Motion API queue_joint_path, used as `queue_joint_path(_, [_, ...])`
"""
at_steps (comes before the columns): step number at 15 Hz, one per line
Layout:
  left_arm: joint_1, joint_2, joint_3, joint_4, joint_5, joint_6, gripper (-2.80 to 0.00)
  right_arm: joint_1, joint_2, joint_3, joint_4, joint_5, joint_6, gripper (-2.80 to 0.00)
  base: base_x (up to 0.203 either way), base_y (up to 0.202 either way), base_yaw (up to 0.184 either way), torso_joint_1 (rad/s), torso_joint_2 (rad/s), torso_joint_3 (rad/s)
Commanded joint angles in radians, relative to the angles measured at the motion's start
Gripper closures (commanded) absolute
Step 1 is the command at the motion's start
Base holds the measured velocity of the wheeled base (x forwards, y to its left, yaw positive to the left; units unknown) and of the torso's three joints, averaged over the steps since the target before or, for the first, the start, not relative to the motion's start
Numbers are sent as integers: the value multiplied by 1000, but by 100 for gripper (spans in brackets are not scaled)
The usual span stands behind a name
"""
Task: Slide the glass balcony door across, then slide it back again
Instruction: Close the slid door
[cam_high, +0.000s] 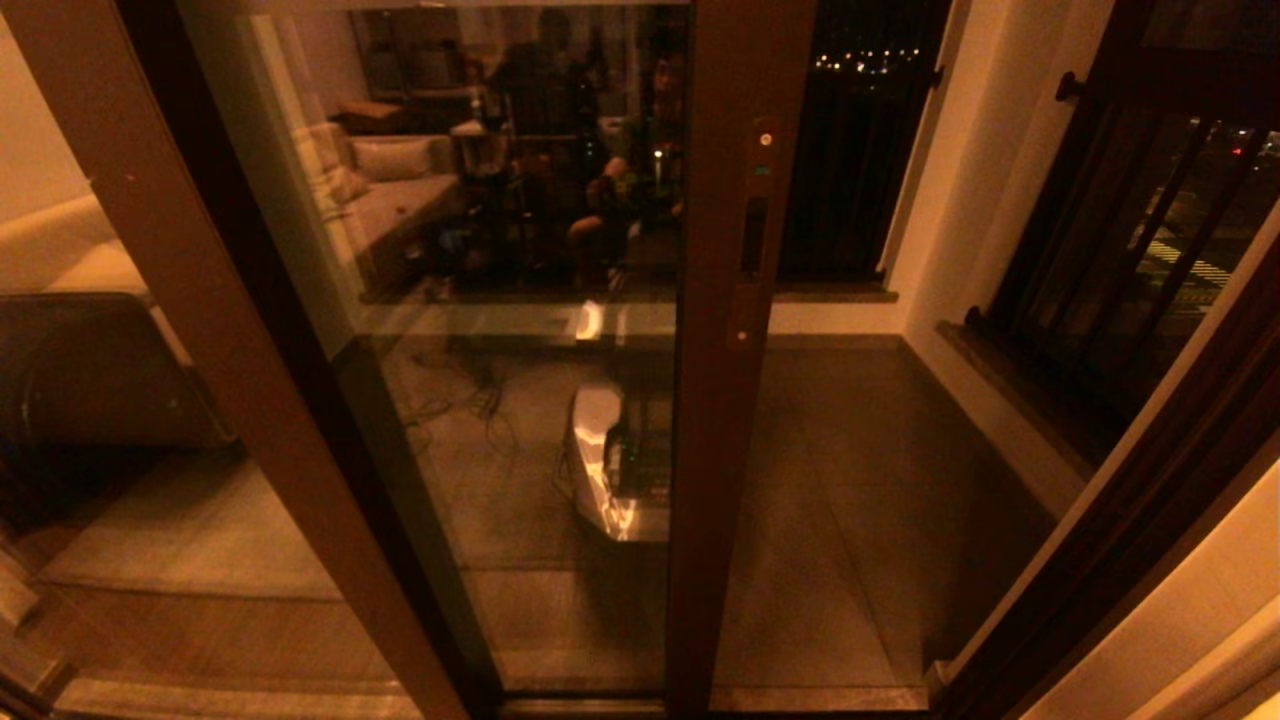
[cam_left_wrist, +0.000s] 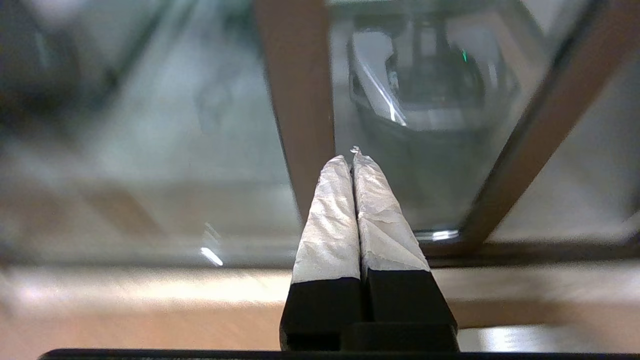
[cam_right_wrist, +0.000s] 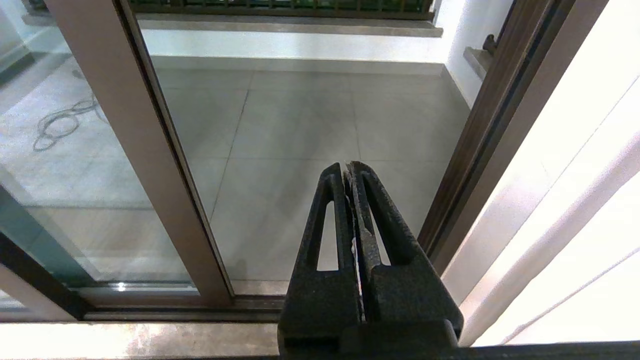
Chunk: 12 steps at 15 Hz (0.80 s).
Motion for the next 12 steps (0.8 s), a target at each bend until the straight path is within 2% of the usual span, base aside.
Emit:
queue_joint_path(1, [0, -2, 24, -12, -40, 77, 0, 0, 0, 0, 0, 1, 0, 0, 0, 0, 0, 0, 0, 0])
queue_joint_path(3, [0, -1, 33, -36, 30, -118, 0, 0, 0, 0, 0, 1, 0, 0, 0, 0, 0, 0, 0, 0])
queue_joint_path(4, [0, -1, 34, -40, 36, -118, 0, 0, 0, 0, 0, 1, 0, 0, 0, 0, 0, 0, 0, 0])
queue_joint_path(5, [0, -1, 36, -44, 36, -50, 0, 0, 0, 0, 0, 1, 0, 0, 0, 0, 0, 0, 0, 0])
queue_joint_path(6, [0, -1, 36, -48, 36, -22, 0, 0, 0, 0, 0, 1, 0, 0, 0, 0, 0, 0, 0, 0])
queue_joint_path(8, [-1, -1, 36, -51, 47, -148, 0, 0, 0, 0, 0, 1, 0, 0, 0, 0, 0, 0, 0, 0])
queue_joint_path(12, [0, -1, 36, -52, 49, -138, 0, 0, 0, 0, 0, 1, 0, 0, 0, 0, 0, 0, 0, 0])
